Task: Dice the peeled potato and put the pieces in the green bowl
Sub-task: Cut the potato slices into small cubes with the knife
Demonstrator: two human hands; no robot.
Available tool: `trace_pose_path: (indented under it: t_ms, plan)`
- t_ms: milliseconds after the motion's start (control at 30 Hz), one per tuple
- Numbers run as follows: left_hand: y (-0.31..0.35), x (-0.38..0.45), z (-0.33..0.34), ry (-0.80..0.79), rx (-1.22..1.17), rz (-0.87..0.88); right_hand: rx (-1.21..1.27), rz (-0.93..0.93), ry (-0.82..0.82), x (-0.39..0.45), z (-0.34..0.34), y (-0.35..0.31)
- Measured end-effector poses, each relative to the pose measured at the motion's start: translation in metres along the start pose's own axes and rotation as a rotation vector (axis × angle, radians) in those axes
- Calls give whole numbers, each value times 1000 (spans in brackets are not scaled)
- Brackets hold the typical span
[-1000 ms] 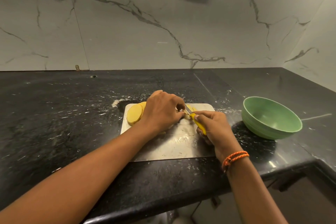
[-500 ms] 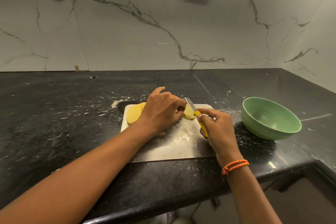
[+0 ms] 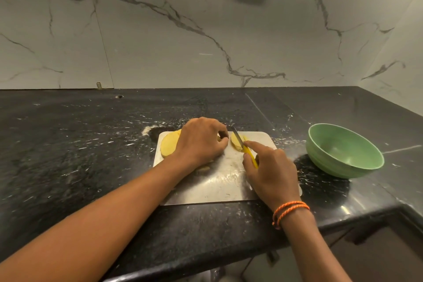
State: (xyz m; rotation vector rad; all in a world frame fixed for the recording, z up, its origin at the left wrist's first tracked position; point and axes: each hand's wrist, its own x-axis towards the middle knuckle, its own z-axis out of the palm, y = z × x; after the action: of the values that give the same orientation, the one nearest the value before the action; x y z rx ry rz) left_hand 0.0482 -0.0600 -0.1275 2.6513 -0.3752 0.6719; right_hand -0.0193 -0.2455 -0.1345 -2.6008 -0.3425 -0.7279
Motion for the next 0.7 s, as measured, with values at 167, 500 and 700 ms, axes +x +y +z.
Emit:
trace_pose_path:
  t_ms: [167, 500, 700]
  plan:
    - [1, -1, -1, 11, -6, 13, -45, -5, -32, 1, -2, -3]
    - [8, -1, -3, -2, -2, 35, -48, -10, -125, 5, 0, -1]
    - [11, -2, -3, 13, 53, 55, 31, 26, -173, 9, 1, 7]
